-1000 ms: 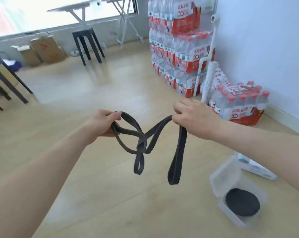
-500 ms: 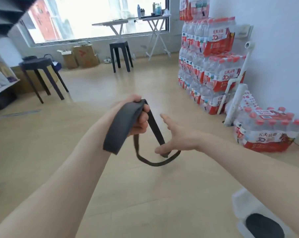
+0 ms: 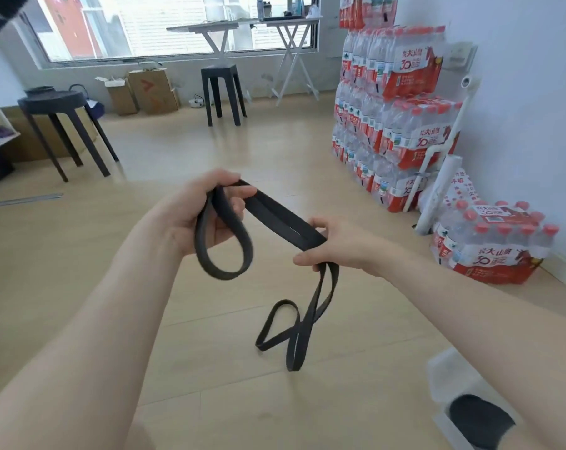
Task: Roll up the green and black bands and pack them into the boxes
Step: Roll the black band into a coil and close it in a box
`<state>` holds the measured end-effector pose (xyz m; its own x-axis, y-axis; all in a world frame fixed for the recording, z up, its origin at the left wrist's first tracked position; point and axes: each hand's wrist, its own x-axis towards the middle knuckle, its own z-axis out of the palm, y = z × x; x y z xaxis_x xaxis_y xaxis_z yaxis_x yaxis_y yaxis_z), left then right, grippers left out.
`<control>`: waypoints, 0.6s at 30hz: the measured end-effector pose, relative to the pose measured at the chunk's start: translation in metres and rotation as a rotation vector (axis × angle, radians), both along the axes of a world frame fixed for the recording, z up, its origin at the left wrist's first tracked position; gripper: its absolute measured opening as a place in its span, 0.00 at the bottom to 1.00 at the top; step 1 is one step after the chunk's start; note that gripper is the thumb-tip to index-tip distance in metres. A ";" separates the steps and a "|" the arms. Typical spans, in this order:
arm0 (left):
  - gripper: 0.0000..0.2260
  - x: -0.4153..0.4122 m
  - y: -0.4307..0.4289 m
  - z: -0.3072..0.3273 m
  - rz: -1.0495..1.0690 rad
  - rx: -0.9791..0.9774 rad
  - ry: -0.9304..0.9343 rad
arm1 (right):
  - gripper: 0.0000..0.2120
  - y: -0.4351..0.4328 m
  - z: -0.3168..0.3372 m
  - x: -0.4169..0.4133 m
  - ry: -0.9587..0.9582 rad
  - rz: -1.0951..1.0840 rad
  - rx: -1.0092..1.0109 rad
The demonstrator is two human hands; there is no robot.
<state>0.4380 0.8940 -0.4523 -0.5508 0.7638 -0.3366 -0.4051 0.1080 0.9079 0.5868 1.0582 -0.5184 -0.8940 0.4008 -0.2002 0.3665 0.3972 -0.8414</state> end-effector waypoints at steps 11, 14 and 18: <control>0.09 0.003 -0.021 0.015 -0.003 -0.077 0.465 | 0.05 0.027 -0.014 0.007 -0.206 -0.090 0.444; 0.08 -0.001 -0.024 0.016 0.146 0.027 0.453 | 0.08 0.025 -0.023 0.008 -0.316 0.003 0.316; 0.11 -0.021 -0.038 0.002 0.185 -0.212 0.551 | 0.09 0.027 -0.001 0.011 -0.248 -0.007 0.244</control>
<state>0.4169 0.8560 -0.4507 -0.8039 0.5865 -0.0989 0.0879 0.2816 0.9555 0.5980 1.0853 -0.5193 -0.8270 0.4700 -0.3084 0.5515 0.5723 -0.6069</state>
